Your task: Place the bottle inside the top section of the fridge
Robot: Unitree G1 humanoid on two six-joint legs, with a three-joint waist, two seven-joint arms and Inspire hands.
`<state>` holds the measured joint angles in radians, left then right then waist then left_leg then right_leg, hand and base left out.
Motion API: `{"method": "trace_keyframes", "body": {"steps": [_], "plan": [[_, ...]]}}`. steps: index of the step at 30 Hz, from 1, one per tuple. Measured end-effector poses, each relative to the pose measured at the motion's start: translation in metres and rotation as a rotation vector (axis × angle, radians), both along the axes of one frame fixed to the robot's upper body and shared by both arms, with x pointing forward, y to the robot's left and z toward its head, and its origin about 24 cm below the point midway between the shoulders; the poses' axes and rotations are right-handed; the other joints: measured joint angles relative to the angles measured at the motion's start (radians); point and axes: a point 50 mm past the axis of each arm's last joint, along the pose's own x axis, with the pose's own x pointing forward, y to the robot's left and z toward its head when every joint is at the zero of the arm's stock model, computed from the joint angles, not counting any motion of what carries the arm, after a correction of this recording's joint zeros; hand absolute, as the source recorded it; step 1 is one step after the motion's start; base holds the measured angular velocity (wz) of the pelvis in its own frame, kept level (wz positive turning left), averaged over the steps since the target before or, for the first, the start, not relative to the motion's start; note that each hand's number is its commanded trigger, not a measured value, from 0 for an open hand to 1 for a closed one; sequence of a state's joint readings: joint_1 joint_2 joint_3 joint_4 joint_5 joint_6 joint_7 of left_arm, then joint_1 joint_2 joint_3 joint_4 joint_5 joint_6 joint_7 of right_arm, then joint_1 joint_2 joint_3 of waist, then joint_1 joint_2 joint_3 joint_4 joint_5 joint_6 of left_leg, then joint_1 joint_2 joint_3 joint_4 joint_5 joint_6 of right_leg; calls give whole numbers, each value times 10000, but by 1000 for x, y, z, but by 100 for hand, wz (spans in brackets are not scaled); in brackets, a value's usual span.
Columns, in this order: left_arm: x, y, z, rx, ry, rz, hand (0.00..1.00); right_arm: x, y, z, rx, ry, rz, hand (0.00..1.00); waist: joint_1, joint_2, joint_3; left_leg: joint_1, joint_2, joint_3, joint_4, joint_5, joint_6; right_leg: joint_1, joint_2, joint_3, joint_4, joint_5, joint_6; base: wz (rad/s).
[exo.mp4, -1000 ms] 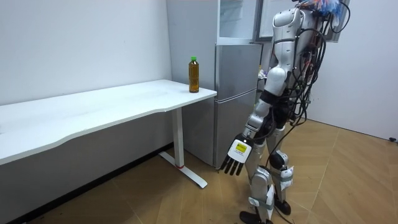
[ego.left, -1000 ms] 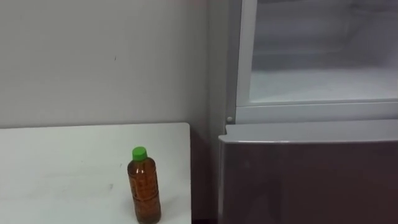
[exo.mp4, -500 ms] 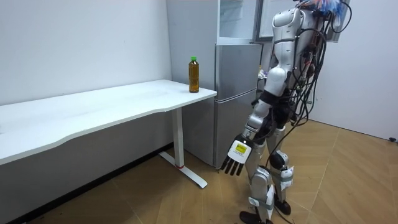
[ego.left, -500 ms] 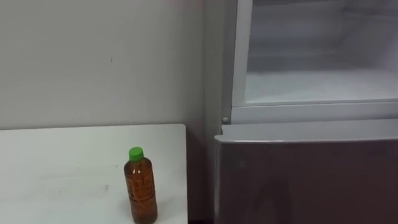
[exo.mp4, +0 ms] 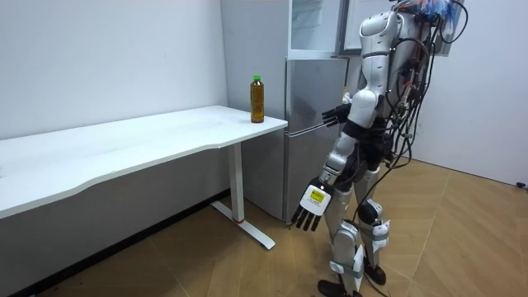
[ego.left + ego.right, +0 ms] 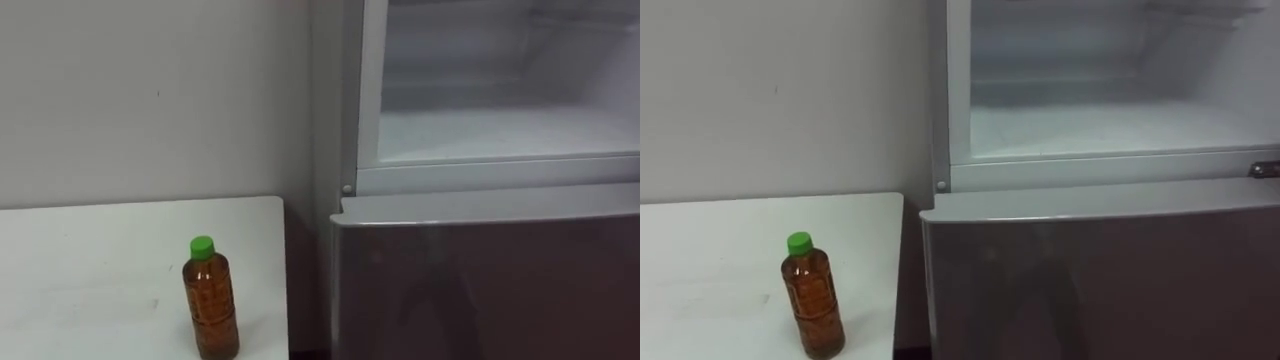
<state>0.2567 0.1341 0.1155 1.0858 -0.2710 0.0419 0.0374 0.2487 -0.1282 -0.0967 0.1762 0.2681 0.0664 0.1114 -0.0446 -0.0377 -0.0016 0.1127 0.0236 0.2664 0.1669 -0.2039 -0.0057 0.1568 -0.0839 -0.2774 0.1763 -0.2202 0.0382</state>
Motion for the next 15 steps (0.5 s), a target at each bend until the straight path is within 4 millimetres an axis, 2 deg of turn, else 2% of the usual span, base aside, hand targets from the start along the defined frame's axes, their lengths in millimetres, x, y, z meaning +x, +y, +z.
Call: {"method": "trace_keyframes", "body": {"steps": [6, 11, 15], "plan": [[-3, 1, 0, -128, 72, 97, 0, 8, 8, 12, 89, -475, 675, 0, 233, -87, -35, -47, 9, 39, 31, 0, 4, -112, -17, -1, 89, 6, -6, -1], [-3, 3, 0, -205, 41, 40, 0, 12, 12, 24, 143, -757, 1181, 0, 230, -15, -78, -136, 31, 97, 46, 3, 8, -239, -20, 1, 130, 40, -28, -6], [-3, 3, 0, -199, 47, 8, 0, 16, 9, 36, -114, -920, 1826, 0, 248, -39, -54, -107, 53, 230, 39, 5, 8, -240, -19, 29, 167, 61, -33, -8]]}}
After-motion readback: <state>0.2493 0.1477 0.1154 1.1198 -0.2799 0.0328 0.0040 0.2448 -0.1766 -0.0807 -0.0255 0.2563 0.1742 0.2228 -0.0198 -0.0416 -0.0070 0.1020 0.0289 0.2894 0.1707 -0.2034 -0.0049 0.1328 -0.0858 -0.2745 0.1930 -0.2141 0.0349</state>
